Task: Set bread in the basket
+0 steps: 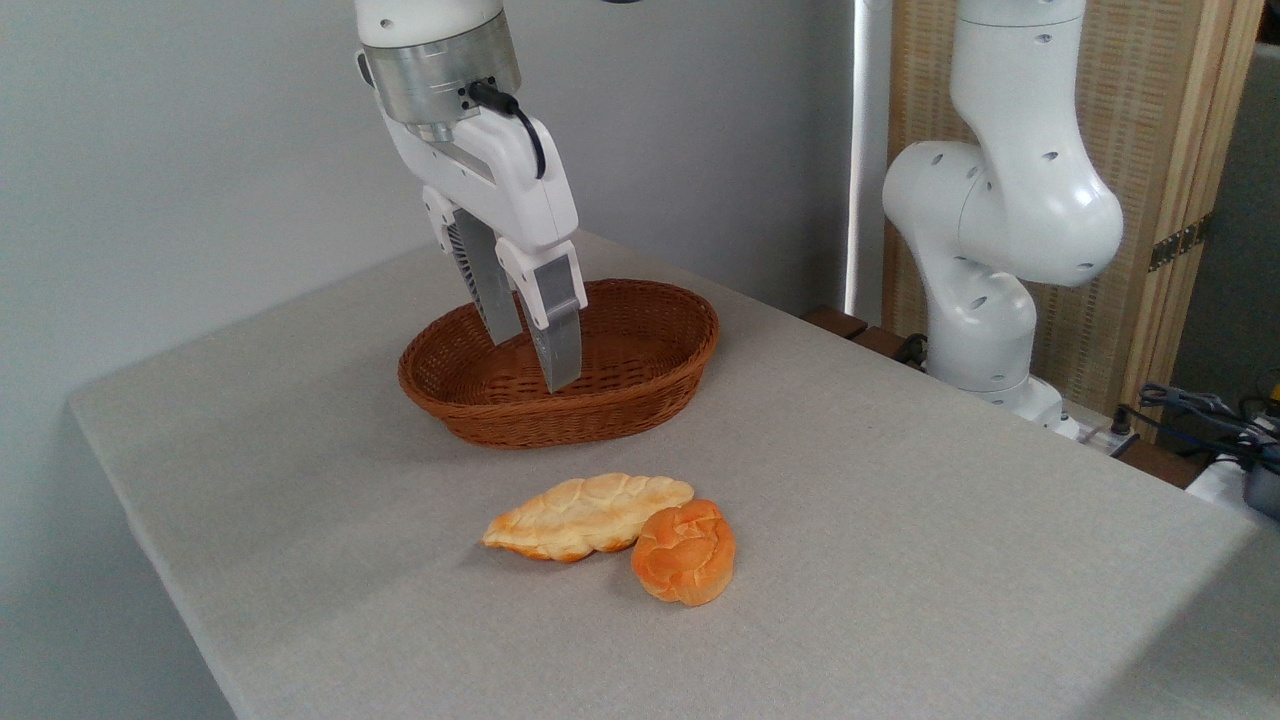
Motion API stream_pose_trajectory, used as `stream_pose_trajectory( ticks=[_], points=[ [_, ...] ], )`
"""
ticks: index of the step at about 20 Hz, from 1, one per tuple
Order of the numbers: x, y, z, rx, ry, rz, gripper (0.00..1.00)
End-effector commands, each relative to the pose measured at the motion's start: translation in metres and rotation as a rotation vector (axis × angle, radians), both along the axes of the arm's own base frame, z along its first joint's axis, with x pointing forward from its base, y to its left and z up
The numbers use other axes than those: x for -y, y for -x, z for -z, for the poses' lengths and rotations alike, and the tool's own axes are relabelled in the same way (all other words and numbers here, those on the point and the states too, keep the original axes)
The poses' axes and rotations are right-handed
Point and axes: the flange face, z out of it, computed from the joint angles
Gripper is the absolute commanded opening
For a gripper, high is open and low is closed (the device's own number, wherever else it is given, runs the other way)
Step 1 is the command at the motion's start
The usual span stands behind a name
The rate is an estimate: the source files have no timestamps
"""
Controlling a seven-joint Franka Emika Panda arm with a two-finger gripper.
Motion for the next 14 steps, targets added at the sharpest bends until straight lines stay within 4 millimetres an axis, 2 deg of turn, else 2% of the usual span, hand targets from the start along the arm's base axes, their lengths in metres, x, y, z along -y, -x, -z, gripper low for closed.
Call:
stream_pose_trajectory(
  ticks=[1,14],
  points=[
    [0.003,0.0029,-0.0051,-0.014,0.013,-0.001,1.0],
    [0.0056,0.0023,-0.0031,-0.01,0.014,0.005,1.0]
  ],
)
